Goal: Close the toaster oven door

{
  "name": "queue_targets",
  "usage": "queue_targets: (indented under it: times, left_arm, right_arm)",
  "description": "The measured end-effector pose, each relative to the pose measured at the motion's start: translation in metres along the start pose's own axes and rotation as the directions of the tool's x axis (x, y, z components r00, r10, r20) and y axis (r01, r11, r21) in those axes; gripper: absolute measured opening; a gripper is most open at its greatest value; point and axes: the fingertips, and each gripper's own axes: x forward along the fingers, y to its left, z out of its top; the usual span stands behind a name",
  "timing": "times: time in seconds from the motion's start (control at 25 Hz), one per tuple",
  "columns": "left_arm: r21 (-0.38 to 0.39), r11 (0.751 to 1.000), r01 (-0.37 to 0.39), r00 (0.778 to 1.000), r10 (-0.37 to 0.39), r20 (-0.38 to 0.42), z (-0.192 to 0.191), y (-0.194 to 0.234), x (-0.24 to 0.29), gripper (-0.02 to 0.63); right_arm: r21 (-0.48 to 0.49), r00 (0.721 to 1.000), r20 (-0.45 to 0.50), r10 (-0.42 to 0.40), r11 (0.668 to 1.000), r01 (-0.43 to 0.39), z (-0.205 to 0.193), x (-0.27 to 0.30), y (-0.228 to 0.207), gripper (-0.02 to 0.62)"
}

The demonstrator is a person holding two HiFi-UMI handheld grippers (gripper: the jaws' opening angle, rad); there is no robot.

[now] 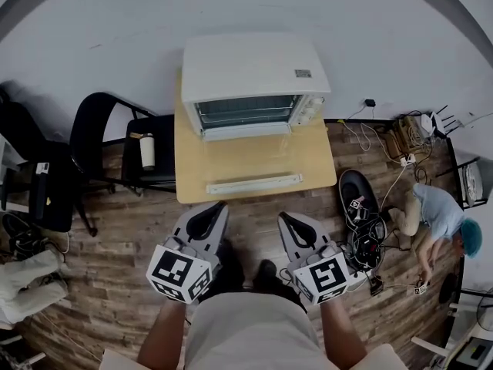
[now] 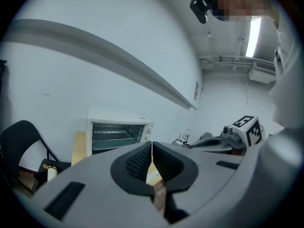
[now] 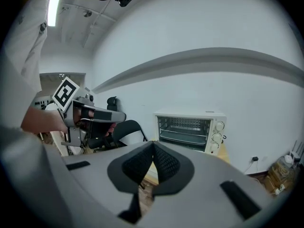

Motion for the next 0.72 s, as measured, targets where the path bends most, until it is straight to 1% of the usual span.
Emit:
queue_targets:
  times: [0.12, 0.28, 0.52, 0.72]
  left_arm:
    - [0.003, 1.000, 0.020, 1.000, -0.020, -0.023, -0.006, 0.010, 0.004, 0.011]
    - [0.008, 0.999, 0.054, 0.998, -0.053, -0.042, -0.011, 0.017, 0.008, 0.011]
    - [0.023, 0.995, 0.093, 0.995, -0.092, -0.049, -0.021, 0.023, 0.011, 0.011]
    - [0.019, 0.995, 0.095, 0.994, -0.094, -0.064, -0.032, 0.026, 0.015, 0.011]
  right_arm:
    - [-0.013, 0.999, -0.029, -0.027, 1.000, 0.027, -0.006, 0.014, 0.002, -0.002]
    - [-0.023, 0.998, -0.051, -0.042, 0.999, 0.040, -0.014, 0.029, 0.007, -0.002]
    - [-0.059, 0.995, -0.081, -0.056, 0.997, 0.051, -0.030, 0.048, 0.013, -0.002]
    - [-0.087, 0.994, -0.100, -0.045, 0.996, 0.036, -0.045, 0.062, 0.013, -0.002]
